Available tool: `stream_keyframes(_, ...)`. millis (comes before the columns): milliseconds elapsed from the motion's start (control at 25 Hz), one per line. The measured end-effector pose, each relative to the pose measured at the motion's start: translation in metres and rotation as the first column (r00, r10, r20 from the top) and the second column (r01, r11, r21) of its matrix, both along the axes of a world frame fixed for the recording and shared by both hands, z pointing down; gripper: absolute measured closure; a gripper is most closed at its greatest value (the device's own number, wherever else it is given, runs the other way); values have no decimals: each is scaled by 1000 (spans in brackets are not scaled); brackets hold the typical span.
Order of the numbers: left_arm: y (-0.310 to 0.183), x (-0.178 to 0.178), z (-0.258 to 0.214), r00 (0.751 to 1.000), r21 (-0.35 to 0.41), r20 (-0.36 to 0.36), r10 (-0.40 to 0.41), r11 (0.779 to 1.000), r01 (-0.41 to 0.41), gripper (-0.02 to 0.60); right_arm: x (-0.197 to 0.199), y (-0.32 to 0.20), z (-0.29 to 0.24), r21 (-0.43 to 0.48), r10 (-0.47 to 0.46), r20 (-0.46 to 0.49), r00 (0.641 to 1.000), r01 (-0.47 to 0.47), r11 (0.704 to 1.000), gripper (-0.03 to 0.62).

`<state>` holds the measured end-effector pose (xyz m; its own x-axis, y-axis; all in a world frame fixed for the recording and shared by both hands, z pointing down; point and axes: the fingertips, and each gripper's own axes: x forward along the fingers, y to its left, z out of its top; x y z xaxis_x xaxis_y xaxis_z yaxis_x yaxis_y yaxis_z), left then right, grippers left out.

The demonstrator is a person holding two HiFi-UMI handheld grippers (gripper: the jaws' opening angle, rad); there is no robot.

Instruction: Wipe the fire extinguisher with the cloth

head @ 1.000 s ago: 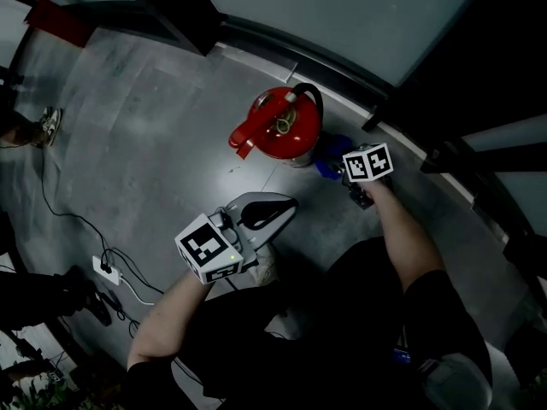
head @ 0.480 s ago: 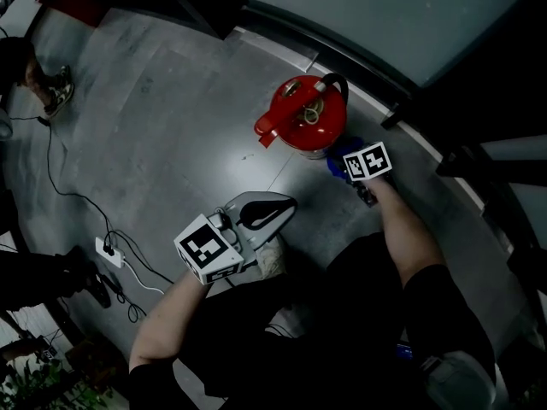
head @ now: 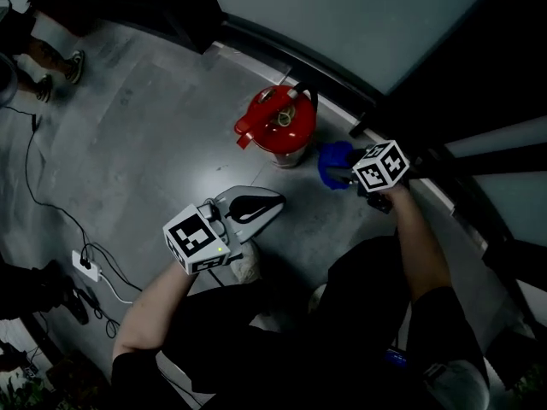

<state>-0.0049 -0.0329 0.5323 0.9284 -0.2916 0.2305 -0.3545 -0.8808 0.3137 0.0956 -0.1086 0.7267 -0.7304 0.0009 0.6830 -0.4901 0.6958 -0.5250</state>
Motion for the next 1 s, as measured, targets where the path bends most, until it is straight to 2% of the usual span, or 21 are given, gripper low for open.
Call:
stream_keyframes(40, 1, 6, -4, 1000, -6, -15, 24, 1000, -24, 575, 2, 4, -28, 40, -30, 57, 998, 28, 999, 459)
stream_keyframes(120, 0, 17, -11, 997, 0, -37, 74, 997, -74, 575, 4, 4, -91, 122, -37, 218, 975, 10, 992, 459)
stream_keyframes(240, -2, 32, -19, 992, 24, -45, 119, 993, -118, 575, 2, 0, -178, 226, -16, 449, 894, -96, 969, 459)
stream_keyframes(360, 0, 38, -21, 989, 48, -36, 141, 989, -139, 574, -11, -6, -232, 268, 10, 568, 823, -196, 943, 459)
stream_keyframes(440, 0, 37, -23, 990, 50, -36, 139, 989, -137, 574, -27, -11, -247, 249, 51, 596, 801, -245, 937, 459)
stream_keyframes(520, -1, 35, -25, 991, 48, -46, 128, 991, -126, 574, -44, -14, -247, 215, 96, 593, 799, -273, 938, 459)
stream_keyframes(680, -1, 34, -26, 991, 50, -46, 126, 991, -124, 575, -57, -21, -215, 193, 177, 510, 842, -312, 930, 459)
stream_keyframes(760, 1, 34, -23, 990, 45, -37, 133, 990, -131, 575, -58, -20, -202, 180, 207, 487, 849, -329, 927, 459)
stream_keyframes(1000, 0, 31, -11, 991, 26, -29, 131, 991, -130, 575, -59, -22, -191, 146, 241, 519, 820, -363, 920, 459)
